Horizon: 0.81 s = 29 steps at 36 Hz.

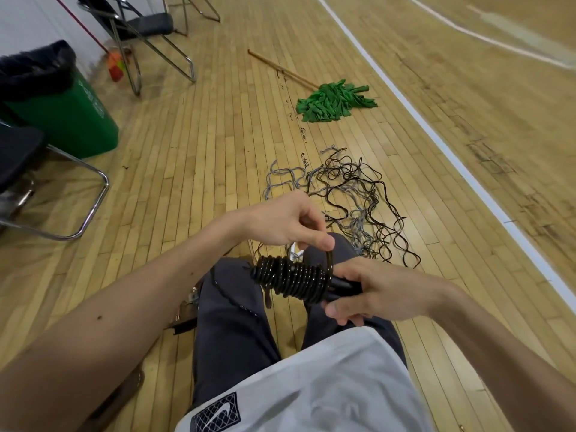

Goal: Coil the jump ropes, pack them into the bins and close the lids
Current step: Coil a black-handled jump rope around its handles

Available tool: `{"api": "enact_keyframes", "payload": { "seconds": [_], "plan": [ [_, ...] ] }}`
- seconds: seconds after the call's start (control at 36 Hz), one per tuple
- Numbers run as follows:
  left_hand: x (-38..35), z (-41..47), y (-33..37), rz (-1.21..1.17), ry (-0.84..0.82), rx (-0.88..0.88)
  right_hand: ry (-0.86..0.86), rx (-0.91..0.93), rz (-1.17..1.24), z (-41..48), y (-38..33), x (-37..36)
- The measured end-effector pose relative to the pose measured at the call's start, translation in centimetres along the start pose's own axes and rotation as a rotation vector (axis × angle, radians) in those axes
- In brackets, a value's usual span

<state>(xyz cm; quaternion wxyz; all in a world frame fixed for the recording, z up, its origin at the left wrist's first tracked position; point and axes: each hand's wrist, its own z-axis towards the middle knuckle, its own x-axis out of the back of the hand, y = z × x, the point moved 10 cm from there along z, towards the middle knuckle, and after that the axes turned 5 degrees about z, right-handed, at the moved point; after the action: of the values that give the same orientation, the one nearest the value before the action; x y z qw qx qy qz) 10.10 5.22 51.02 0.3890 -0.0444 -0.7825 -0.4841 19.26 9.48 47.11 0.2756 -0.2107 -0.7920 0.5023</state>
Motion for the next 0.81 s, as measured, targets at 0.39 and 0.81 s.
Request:
{"api": "enact_keyframes", "payload": {
  "seconds": [0.39,0.81],
  "plan": [
    [-3.0,-2.7,-5.4,-0.228,-0.003,0.211,0.178,0.176,0.542,0.0,1.0,1.1],
    [-5.9,-3.4,-5.4,-0.144,-0.076,0.299,0.501,0.036,0.695,1.4,6.6,3.3]
  ]
}}
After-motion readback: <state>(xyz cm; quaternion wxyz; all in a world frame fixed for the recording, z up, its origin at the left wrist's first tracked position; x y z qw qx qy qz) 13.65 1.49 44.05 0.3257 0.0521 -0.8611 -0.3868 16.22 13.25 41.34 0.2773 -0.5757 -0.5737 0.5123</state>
